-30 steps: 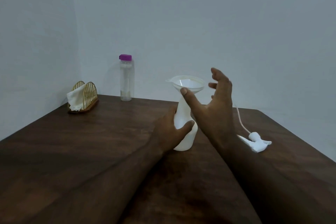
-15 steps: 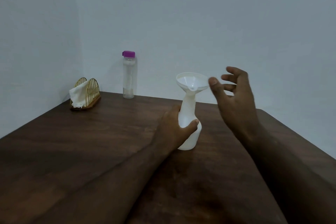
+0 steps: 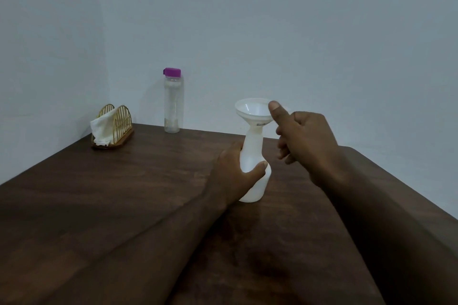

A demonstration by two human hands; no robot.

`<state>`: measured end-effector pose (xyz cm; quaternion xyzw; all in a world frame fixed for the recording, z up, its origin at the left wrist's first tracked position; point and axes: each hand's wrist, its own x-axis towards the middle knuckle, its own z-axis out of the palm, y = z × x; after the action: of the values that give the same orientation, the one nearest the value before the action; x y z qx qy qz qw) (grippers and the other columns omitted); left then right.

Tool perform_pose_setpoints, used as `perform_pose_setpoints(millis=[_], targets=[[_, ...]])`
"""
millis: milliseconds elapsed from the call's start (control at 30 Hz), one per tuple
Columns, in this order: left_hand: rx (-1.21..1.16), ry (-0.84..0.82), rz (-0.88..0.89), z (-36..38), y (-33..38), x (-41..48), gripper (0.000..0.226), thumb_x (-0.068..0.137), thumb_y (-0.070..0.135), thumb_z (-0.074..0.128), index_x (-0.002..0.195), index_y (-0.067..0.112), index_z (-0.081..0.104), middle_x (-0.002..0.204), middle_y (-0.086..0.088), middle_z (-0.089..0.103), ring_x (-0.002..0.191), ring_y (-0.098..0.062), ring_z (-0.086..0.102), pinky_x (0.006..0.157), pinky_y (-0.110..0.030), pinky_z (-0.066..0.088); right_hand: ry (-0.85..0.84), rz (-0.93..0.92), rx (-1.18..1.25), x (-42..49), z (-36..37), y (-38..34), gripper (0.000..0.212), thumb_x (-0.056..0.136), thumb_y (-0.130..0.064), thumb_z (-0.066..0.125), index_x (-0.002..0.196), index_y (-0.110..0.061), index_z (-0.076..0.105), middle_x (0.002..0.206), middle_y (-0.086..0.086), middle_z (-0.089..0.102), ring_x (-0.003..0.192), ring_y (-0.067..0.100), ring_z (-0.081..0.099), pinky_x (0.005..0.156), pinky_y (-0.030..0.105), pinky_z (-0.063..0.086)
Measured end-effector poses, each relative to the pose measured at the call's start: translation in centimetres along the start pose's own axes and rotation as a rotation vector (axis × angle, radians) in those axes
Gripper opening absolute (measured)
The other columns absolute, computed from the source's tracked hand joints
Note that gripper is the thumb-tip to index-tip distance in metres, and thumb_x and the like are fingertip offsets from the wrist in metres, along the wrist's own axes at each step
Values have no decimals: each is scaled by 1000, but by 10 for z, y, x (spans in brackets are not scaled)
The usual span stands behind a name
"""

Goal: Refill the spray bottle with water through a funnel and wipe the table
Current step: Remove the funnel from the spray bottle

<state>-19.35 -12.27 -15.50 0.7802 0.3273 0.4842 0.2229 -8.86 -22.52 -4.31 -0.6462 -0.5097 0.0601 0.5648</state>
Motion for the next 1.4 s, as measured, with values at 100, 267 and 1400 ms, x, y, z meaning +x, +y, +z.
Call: perform_pose_setpoints(millis=[100, 267, 1400], targets=[[3, -11, 12, 0, 0, -1, 48, 73, 65, 62, 110, 43, 40, 90, 27, 45, 75, 13, 47, 63, -5, 29, -32, 90, 78, 7, -2, -4, 62, 93, -63, 50, 87, -3, 64, 50, 3, 63, 43, 16, 62, 39, 22, 46], [8, -22, -8, -3, 2, 0, 50, 72, 69, 60, 111, 45, 39, 88, 31, 44, 75, 15, 47, 62, -3, 28, -141, 249, 93, 23, -14, -10, 54, 97, -63, 41, 90, -12, 57, 60, 4, 61, 47, 18, 62, 40, 25, 46], [-15, -43, -11, -2, -4, -2, 53, 86, 58, 58, 129, 29, 46, 104, 22, 45, 78, 12, 46, 65, -3, 27, -243, 197, 372, 34, -12, 11, 27, 102, -32, 48, 101, -9, 62, 85, 9, 78, 50, 12, 64, 38, 20, 39]])
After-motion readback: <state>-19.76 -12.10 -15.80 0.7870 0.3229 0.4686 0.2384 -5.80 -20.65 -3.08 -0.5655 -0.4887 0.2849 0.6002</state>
